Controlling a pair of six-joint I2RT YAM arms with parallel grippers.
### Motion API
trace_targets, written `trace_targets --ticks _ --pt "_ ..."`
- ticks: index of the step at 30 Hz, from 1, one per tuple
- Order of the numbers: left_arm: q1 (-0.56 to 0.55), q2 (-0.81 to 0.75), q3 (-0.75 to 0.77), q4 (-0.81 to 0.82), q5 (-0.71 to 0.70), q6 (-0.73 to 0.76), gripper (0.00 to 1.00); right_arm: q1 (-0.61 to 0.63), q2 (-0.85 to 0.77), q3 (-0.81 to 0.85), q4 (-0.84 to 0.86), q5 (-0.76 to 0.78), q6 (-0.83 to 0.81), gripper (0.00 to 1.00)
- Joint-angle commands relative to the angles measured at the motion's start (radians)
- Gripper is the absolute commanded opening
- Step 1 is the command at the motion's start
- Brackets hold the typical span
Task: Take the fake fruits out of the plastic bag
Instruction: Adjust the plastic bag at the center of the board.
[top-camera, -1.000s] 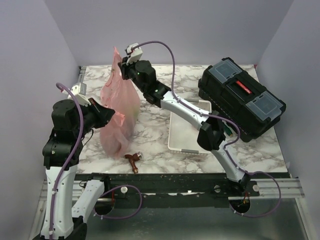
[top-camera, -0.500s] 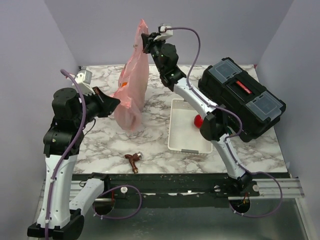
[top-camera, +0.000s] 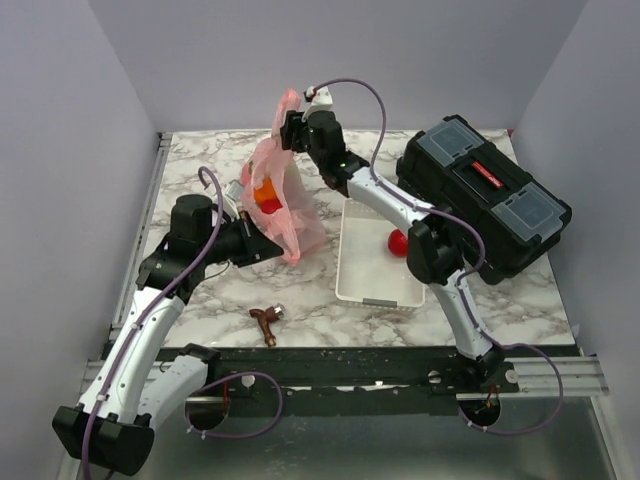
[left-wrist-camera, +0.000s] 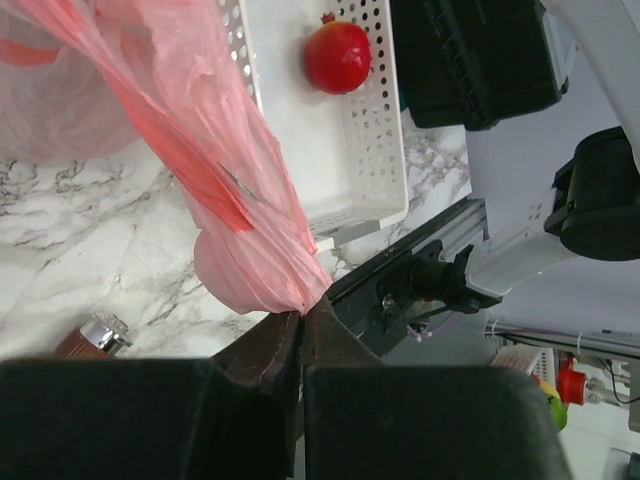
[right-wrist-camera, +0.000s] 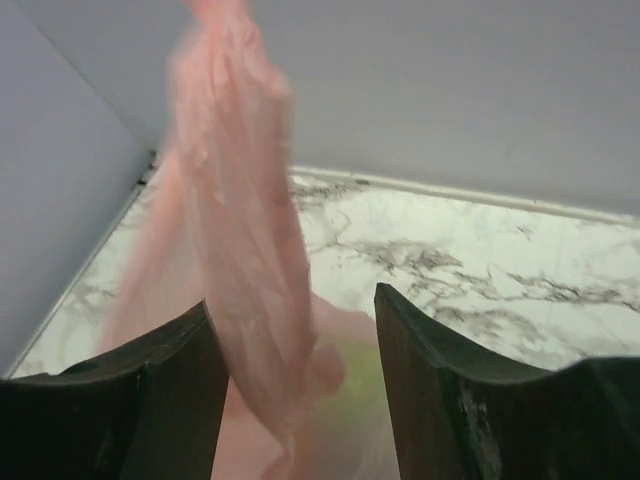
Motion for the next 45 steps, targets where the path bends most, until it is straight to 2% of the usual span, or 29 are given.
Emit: trace_targets --ticks 1,4,6,9,14,20,25,28,30,32,34,36,37,39,40,41,45 --pt "-0.004 -0.022 0.045 0.07 0.041 -0.027 0.0 0.006 -0.178 0.001 -0.246 -0.017 0.036 0.67" --pt "-0.005 -0.046 0.008 0.127 0.08 -0.07 0.0 0.006 -0.203 0.044 -0.458 -0.023 0.155 0.93" --pt "-0.006 -0.055 -0.021 0.152 0.103 -0.093 0.0 0.007 -0.215 0.062 -0.557 -0.104 0.218 1.0" --pt "-0.006 -0.058 -0.051 0.161 0.113 -0.112 0.0 0.014 -0.291 -0.034 -0.594 -0.197 0.292 1.0" --pt "-0.007 -0.063 -0.114 0.224 0.112 -0.161 0.0 0.039 -0.459 -0.299 -0.513 -0.26 0.335 1.0" --pt "-0.009 -0.053 -0.142 0.275 0.113 -0.191 0.0 0.064 -0.53 -0.476 -0.429 -0.348 0.35 1.0" --pt "-0.009 -0.053 -0.152 0.225 0.123 -0.147 0.03 0.083 -0.505 -0.507 -0.397 -0.344 0.34 0.83" --pt "-0.009 -0.046 -0.133 0.147 0.121 -0.07 0.12 0.097 -0.482 -0.497 -0.394 -0.329 0.322 0.66" --pt "-0.008 -0.053 -0.106 0.082 0.092 -0.001 0.29 0.101 -0.476 -0.497 -0.395 -0.319 0.317 0.53" --pt "-0.009 -0.085 -0.07 0.01 0.007 0.069 0.49 0.102 -0.477 -0.497 -0.408 -0.319 0.321 0.32" --pt "-0.007 -0.132 -0.035 -0.038 -0.082 0.117 0.65 0.102 -0.492 -0.519 -0.399 -0.325 0.318 0.15" --pt "-0.007 -0.168 0.004 -0.065 -0.154 0.155 0.75 0.103 -0.525 -0.58 -0.341 -0.336 0.315 0.04" --pt "-0.007 -0.176 0.029 -0.077 -0.188 0.172 0.79 0.104 -0.542 -0.616 -0.306 -0.339 0.312 0.01" --pt "-0.006 -0.173 0.084 -0.104 -0.284 0.187 0.88 0.104 -0.568 -0.656 -0.273 -0.338 0.309 0.01" --pt "-0.005 -0.164 0.117 -0.113 -0.322 0.192 0.96 0.104 -0.576 -0.664 -0.269 -0.339 0.306 0.01" --pt "-0.005 -0.152 0.141 -0.118 -0.363 0.192 0.99 0.104 -0.586 -0.67 -0.268 -0.34 0.305 0.01" --pt "-0.005 -0.071 0.204 -0.075 -0.459 0.175 0.99 0.106 -0.614 -0.689 -0.258 -0.337 0.296 0.01"
